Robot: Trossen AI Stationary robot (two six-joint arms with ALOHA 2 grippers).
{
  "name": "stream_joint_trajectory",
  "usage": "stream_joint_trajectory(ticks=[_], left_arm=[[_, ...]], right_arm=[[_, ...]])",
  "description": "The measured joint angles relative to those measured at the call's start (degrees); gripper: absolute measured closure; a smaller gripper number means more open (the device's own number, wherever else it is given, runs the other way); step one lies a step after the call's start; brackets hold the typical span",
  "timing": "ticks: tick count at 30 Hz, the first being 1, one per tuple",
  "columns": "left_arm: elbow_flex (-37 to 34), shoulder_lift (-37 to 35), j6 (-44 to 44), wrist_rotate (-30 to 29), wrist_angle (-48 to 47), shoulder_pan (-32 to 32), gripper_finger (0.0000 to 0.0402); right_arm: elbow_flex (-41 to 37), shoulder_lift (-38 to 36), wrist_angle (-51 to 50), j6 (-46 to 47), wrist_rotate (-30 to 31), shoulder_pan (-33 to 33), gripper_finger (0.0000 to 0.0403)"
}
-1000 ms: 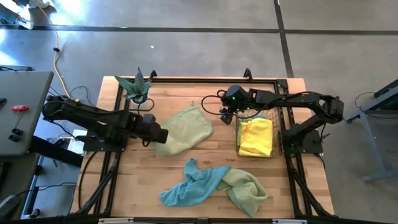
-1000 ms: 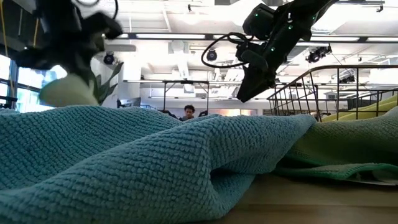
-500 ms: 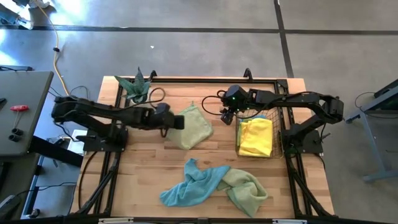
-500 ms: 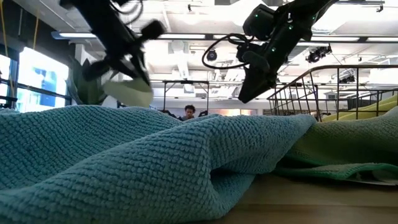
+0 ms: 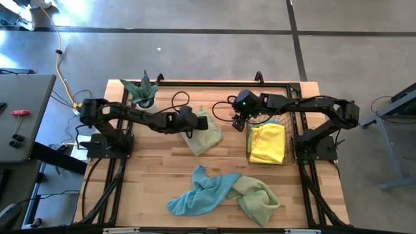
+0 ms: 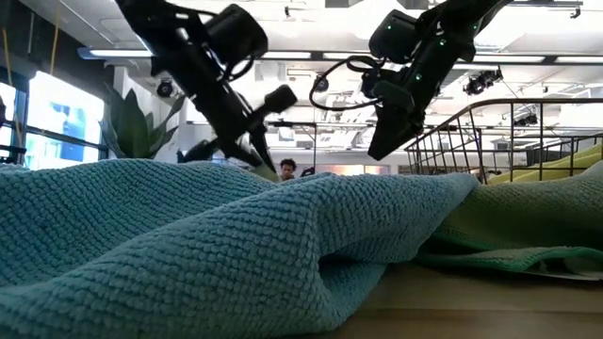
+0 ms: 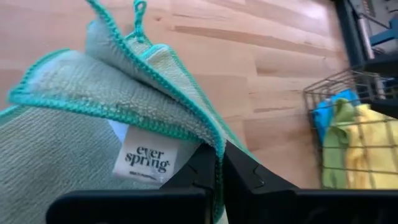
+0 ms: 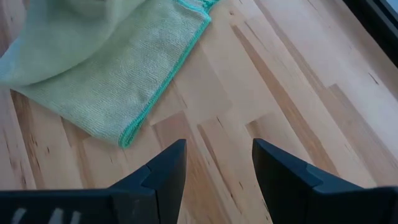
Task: Fold microfiber towels
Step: Fold the left green microfiber cloth
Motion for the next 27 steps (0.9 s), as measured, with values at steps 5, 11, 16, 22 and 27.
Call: stream_joint_trajectory(ticks=[5, 11, 16, 22, 27], left_arm=[[0.0, 2.67, 0.0, -1.17, 2.86, 0.29, 0.0399], [0.0, 4.08, 2.42, -1.49, 6.49, 1.04, 0.0398], [0.0, 4.06, 5.3, -3.76, 7.49, 1.16, 0.0374], [0.0, 4.06, 7.33, -0.58, 12.11, 2.34, 0.0309], [0.0, 4.04, 8.23, 2.32, 13.75, 3.88, 0.0259]], right_arm=[[0.0, 0.0, 0.01, -0.02, 0.0, 0.0, 0.0226], [0.0, 0.0, 0.01, -0.9, 0.0, -0.01, 0.0226], [0.0, 0.0, 0.02, -0.9, 0.0, 0.0, 0.0226], [0.0, 0.0, 0.01, -0.9, 0.0, -0.01, 0.0226], [0.0, 0.0, 0.01, -0.77, 0.0, 0.0, 0.0226]])
